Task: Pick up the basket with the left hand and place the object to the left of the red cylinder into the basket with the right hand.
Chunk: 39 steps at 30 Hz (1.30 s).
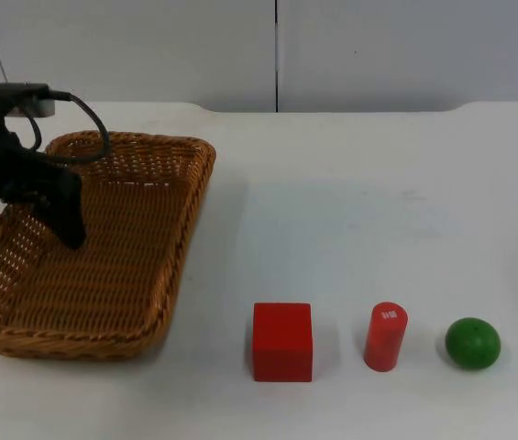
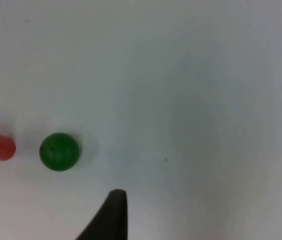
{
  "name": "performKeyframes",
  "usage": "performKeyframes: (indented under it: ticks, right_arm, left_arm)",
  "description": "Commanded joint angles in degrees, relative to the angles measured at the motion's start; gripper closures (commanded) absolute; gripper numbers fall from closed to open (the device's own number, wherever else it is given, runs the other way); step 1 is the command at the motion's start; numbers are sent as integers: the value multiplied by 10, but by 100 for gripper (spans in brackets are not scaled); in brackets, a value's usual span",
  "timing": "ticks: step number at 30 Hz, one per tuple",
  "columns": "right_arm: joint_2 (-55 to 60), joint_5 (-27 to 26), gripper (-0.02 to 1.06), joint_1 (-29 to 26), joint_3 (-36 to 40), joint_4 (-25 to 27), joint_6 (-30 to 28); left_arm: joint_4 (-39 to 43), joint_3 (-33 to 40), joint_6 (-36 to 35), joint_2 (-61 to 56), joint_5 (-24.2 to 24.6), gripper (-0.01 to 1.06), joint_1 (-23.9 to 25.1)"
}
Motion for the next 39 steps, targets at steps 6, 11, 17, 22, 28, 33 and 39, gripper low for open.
performKeyframes:
  ticks: [6, 11, 17, 22, 28, 33, 39]
  right_arm:
    - [1, 0, -1, -2, -4, 0, -2]
    - [1, 0, -1, -2, -4, 0, -2]
    - [1, 0, -1, -2, -4, 0, -2]
    - [1, 0, -1, -2, -4, 0, -2]
    - [1, 0, -1, -2, -4, 0, -2]
    - [1, 0, -1, -2, -4, 0, -2]
    - [1, 1, -1, -2, -4, 9, -2]
  left_arm:
    - [-36, -5, 16, 5, -4, 37, -2]
    - [-36, -5, 16, 5, 4, 85, -2]
    - [-31, -6, -32, -6, 14, 105, 3]
    - [-35, -6, -82, -73, 55, 105, 22]
    - [-43, -2, -97, -177, 164, 105, 43]
    - [-65, 72, -98, -262, 169, 105, 45]
    - [-108, 185, -68, -325, 147, 105, 56]
